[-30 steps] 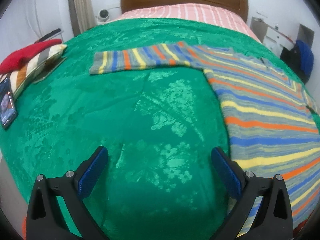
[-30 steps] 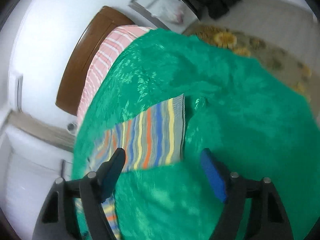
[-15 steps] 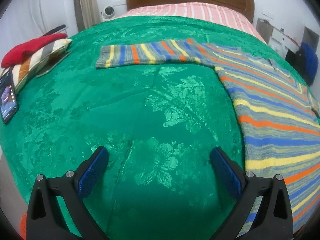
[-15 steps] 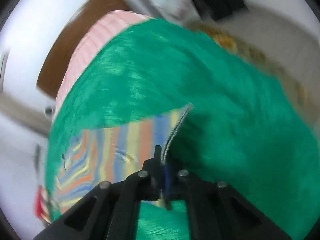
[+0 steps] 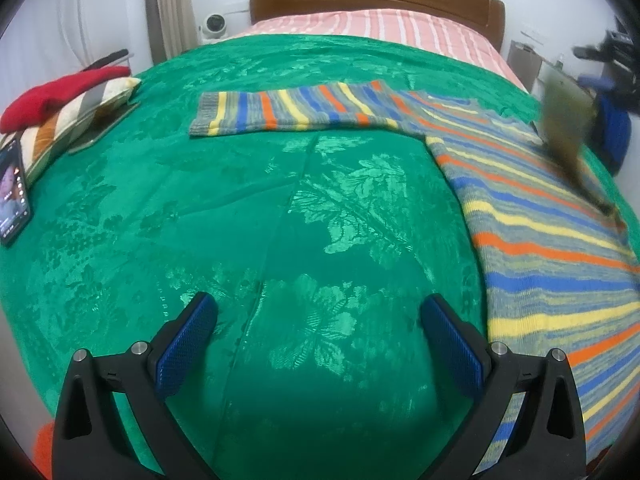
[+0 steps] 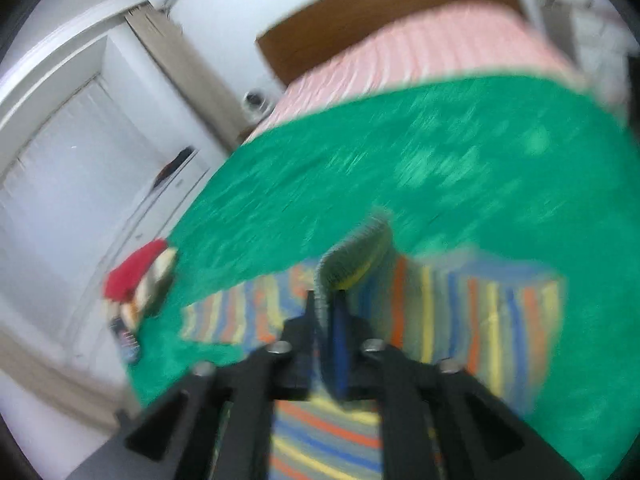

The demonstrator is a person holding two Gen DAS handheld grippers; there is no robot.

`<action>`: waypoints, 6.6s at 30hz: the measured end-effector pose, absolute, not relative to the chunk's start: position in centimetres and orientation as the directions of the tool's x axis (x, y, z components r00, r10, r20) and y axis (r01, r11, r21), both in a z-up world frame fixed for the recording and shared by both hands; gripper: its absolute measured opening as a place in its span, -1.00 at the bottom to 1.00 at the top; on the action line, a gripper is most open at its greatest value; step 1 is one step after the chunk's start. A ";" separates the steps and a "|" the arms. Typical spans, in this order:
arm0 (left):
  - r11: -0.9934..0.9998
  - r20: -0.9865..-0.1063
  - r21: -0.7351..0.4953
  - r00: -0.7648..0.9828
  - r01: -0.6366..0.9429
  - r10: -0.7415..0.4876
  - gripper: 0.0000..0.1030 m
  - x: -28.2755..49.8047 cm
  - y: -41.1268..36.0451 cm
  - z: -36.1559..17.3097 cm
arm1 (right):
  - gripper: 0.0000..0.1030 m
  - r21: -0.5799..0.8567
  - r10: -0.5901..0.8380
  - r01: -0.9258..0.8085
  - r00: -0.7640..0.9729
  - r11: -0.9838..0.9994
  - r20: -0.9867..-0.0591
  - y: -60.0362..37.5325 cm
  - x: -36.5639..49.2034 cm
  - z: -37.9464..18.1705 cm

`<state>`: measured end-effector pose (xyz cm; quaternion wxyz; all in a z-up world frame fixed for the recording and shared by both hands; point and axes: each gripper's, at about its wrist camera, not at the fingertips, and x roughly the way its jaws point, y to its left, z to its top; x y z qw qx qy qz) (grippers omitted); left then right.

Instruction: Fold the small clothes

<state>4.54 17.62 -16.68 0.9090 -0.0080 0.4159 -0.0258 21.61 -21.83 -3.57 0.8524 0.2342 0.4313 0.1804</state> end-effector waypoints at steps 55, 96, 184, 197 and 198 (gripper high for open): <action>0.993 -0.771 -0.109 0.625 0.055 -0.119 0.99 6.5 18.7 -14.8 | 0.57 0.138 -0.072 0.218 0.741 0.966 -0.667 -40.6 -5.5 -20.0; 0.862 -0.790 -0.243 0.425 0.446 -0.442 0.28 24.0 -8.1 -7.5 | 0.60 0.102 -0.098 0.223 0.735 0.970 -0.671 -40.2 -5.3 -20.0; 0.815 -0.759 -0.506 0.303 0.281 -0.576 -0.94 5.6 15.7 -8.2 | -0.87 0.639 0.574 -0.059 0.507 0.767 -0.643 -29.1 -6.3 -11.5; 0.947 -0.820 -0.320 0.491 0.035 -0.295 -0.04 32.6 10.0 -10.4 | -0.26 0.573 0.334 0.184 0.657 0.798 -0.676 -40.0 20.9 -13.5; 0.938 -0.810 -0.346 0.492 0.036 -0.318 -0.04 32.4 10.7 -10.7 | -0.13 0.596 0.338 0.202 0.664 0.777 -0.667 -40.4 20.9 -13.8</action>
